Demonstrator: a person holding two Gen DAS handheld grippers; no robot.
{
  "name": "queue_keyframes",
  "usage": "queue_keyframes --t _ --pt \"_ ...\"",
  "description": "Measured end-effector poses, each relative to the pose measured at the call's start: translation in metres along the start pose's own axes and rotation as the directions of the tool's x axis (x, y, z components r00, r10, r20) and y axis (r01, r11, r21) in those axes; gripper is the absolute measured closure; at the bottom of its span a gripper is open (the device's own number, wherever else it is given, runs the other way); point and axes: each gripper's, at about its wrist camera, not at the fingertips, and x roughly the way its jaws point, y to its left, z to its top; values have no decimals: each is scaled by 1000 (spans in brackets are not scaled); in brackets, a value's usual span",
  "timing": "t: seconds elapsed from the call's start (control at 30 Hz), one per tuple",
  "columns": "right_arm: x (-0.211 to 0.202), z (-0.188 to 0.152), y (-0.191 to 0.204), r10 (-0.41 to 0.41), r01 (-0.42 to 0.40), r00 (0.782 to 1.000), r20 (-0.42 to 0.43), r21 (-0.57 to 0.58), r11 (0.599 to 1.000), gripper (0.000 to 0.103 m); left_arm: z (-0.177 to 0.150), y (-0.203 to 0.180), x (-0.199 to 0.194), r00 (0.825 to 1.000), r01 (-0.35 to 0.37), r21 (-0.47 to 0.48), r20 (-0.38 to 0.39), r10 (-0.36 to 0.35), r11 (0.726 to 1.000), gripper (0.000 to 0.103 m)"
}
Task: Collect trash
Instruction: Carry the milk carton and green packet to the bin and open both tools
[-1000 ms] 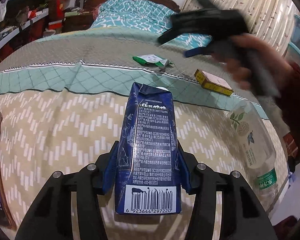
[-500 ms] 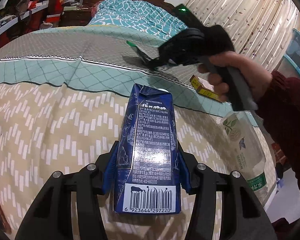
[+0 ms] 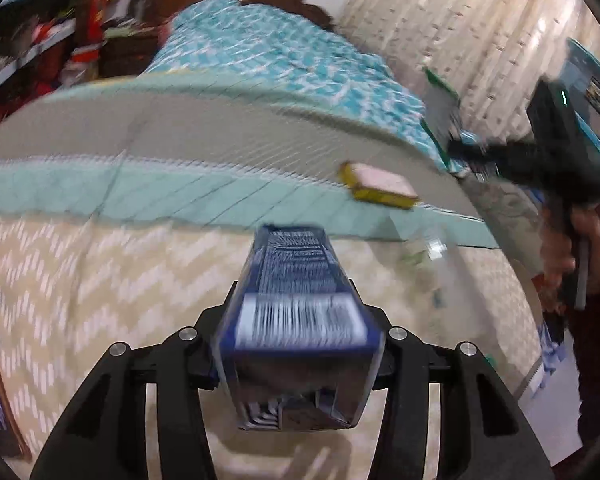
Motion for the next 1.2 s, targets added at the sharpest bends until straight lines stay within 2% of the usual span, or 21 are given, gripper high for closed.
queue_keyframes --t 0.1,0.2,0.27,0.33,0.4,0.43,0.47,0.5,0.53,0.57,0.67,0.77,0.8,0.83,0.87,0.9,0.93,0.97,1.07,1.13,1.2 --pt "-51 -36 -71 -92 86 994 55 111 990 88 20 -47 7 998 56 90 -5 -56 994 57" --pt "-103 -80 -140 -201 178 976 85 230 957 88 38 -97 19 991 130 155 -34 -127 979 57" --pt "-136 -113 -180 -281 243 955 91 295 924 88 50 -151 34 979 202 221 -73 -190 954 57" --pt "-162 -142 -216 -324 274 942 86 360 892 88 54 -203 48 964 263 284 -118 -239 922 57" --pt "-185 -171 -254 -377 316 924 68 419 851 88 55 -260 68 943 328 342 -178 -282 881 57" --pt "-192 -185 -271 -400 336 915 57 444 831 87 53 -294 81 928 365 376 -214 -304 851 57" --pt "-192 -185 -271 -400 336 915 57 444 831 87 50 -328 95 913 402 407 -250 -323 820 57" --pt "-196 -196 -288 -408 340 912 48 468 816 87 46 -358 108 897 434 430 -285 -337 792 57" --pt "-205 -222 -321 -417 341 909 28 527 778 87 41 -383 120 883 459 441 -317 -345 771 57" --pt "-206 -233 -335 -420 341 907 19 550 763 87 34 -414 137 863 492 449 -361 -352 746 57" --pt "-205 -257 -372 -427 343 904 -6 606 717 85 12 -484 183 824 545 457 -449 -346 703 57" --pt "-202 -273 -397 -425 340 905 -29 650 680 84 -13 -535 226 805 562 469 -498 -322 681 57" --pt "-200 -276 -404 -424 337 905 -34 663 668 78 -20 -549 241 800 564 470 -516 -307 680 56" --pt "-200 -279 -410 -425 331 905 -30 677 657 59 -27 -558 252 797 561 472 -530 -290 680 49" --pt "-204 -280 -412 -446 332 895 -7 679 654 48 -34 -569 265 801 549 478 -536 -267 686 35" --pt "-206 -279 -413 -464 330 885 25 669 666 32 -38 -575 273 815 526 487 -524 -249 697 31" --pt "-206 -279 -413 -464 330 885 25 669 666 27 -38 -576 278 831 502 493 -504 -237 711 30" --pt "-212 -279 -412 -488 343 872 49 649 679 26 -38 -578 283 835 492 489 -498 -233 720 30" --pt "-222 -277 -406 -503 330 859 97 647 687 26 -26 -570 283 824 504 438 -502 -263 745 30" --pt "-229 -276 -401 -501 303 855 134 656 692 26 -15 -559 270 839 492 445 -473 -270 748 30" --pt "-236 -276 -394 -487 258 856 176 669 697 26 -7 -547 251 845 493 440 -449 -291 750 30"
